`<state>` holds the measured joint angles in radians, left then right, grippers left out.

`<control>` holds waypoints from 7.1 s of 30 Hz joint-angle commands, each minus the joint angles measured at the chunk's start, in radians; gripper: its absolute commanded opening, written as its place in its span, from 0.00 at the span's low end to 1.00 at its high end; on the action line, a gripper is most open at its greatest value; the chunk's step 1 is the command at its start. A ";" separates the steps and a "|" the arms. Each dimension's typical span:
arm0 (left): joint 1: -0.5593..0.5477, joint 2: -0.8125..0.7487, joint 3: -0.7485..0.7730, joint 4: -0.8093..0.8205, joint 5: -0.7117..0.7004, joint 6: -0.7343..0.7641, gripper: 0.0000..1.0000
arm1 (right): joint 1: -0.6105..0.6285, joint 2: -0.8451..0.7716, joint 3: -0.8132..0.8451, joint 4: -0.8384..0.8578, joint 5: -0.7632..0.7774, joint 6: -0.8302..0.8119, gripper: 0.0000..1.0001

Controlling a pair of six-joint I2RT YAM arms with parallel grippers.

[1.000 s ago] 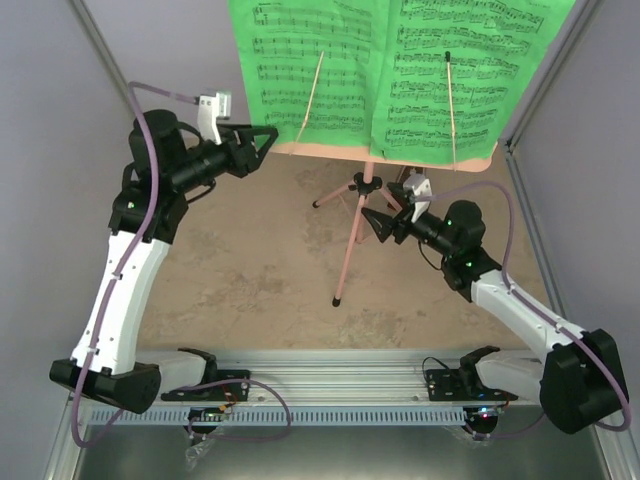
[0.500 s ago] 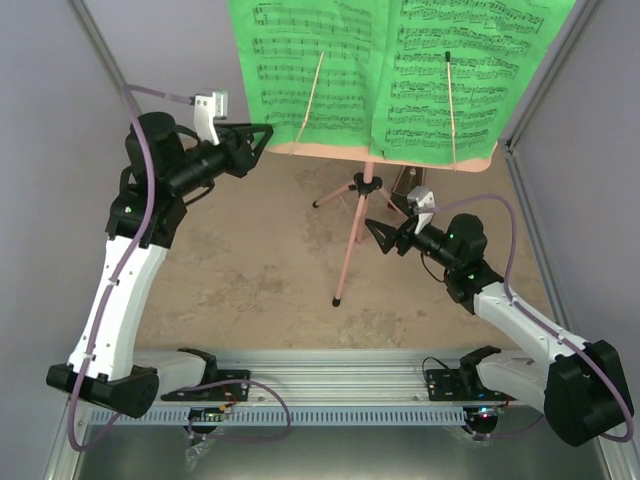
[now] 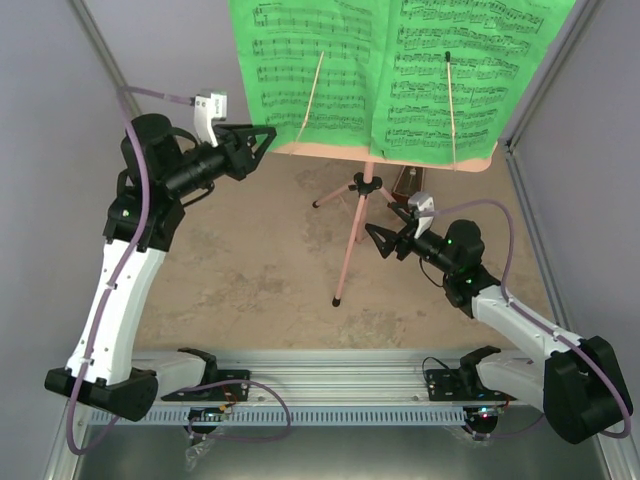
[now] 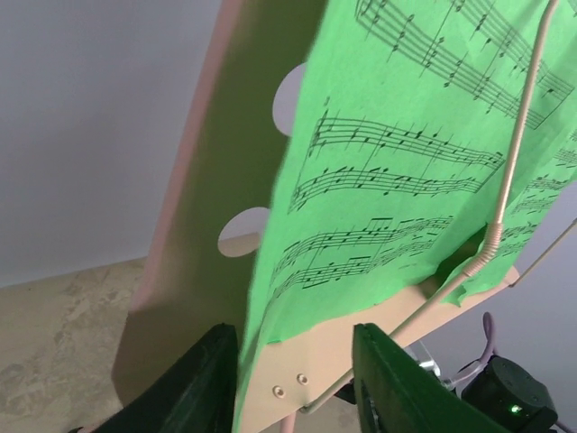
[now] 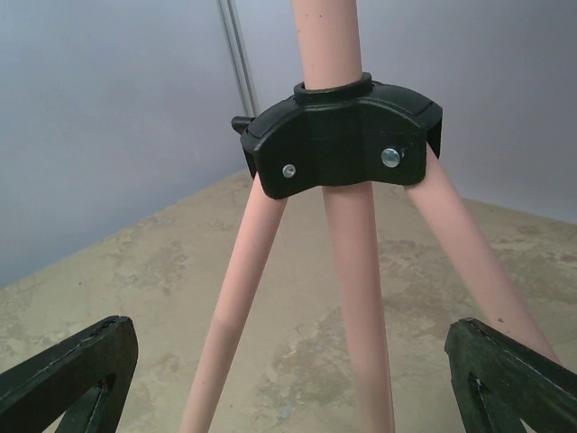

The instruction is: Pack up the instrument practice props

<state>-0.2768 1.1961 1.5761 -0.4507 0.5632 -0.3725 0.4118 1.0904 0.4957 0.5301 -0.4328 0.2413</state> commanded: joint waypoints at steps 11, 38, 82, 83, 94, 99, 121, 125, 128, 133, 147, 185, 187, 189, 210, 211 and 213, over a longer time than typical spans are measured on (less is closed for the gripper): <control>-0.005 0.007 -0.019 0.061 0.051 -0.012 0.28 | 0.009 -0.030 -0.069 0.140 -0.029 0.062 0.95; -0.004 0.010 -0.073 0.151 -0.038 -0.048 0.00 | 0.269 -0.137 0.615 -0.484 -0.213 0.218 0.89; -0.004 0.038 -0.015 0.135 0.084 -0.097 0.00 | 0.418 0.514 1.424 -0.568 0.309 0.196 0.39; -0.004 0.037 -0.013 0.135 0.084 -0.096 0.00 | 0.417 0.521 1.436 -0.575 0.309 0.188 0.29; 0.136 0.048 -0.051 0.304 0.188 -0.342 0.00 | 0.418 0.489 1.375 -0.501 0.322 0.120 0.00; 0.242 0.021 -0.107 0.363 0.219 -0.400 0.00 | 0.419 0.472 1.359 -0.497 0.343 0.101 0.00; 0.475 -0.187 -0.655 0.267 0.091 -0.319 0.00 | 0.417 0.397 1.286 -0.472 0.375 0.042 0.24; 0.475 -0.192 -0.733 0.192 0.085 -0.254 0.00 | 0.418 0.378 1.275 -0.483 0.346 0.036 0.48; 0.476 -0.183 -0.801 0.203 0.090 -0.246 0.00 | 0.418 0.346 1.244 -0.479 0.340 0.032 0.55; 0.473 -0.090 -0.841 0.239 0.148 -0.234 0.00 | 0.418 0.290 1.195 -0.482 0.295 0.042 0.74; 0.286 0.186 -0.861 0.254 0.082 -0.137 0.00 | 0.424 0.076 1.034 -0.559 0.163 0.080 0.96; 0.286 -0.331 -0.833 0.335 -0.249 0.121 0.99 | 0.393 -0.244 -0.146 -0.298 0.379 0.280 0.88; 0.286 -0.348 -0.839 0.340 -0.256 0.120 0.99 | 0.393 -0.200 -0.174 -0.230 0.373 0.293 0.82; 0.286 -0.354 -0.841 0.337 -0.266 0.122 0.99 | 0.395 -0.144 -0.191 -0.158 0.354 0.308 0.79; 0.286 -0.426 -0.846 0.290 -0.402 0.175 0.99 | 0.472 0.418 -0.084 0.177 0.345 0.462 0.26; 0.286 -0.425 -0.845 0.289 -0.401 0.176 0.99 | 0.477 0.430 -0.077 0.177 0.348 0.461 0.23; 0.286 -0.423 -0.844 0.288 -0.399 0.179 0.99 | 0.492 0.450 -0.062 0.177 0.372 0.463 0.16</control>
<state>0.0082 0.7818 0.7429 -0.1574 0.1844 -0.2138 0.8780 1.5040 0.3939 0.6365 -0.0929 0.6910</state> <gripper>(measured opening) 0.992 0.212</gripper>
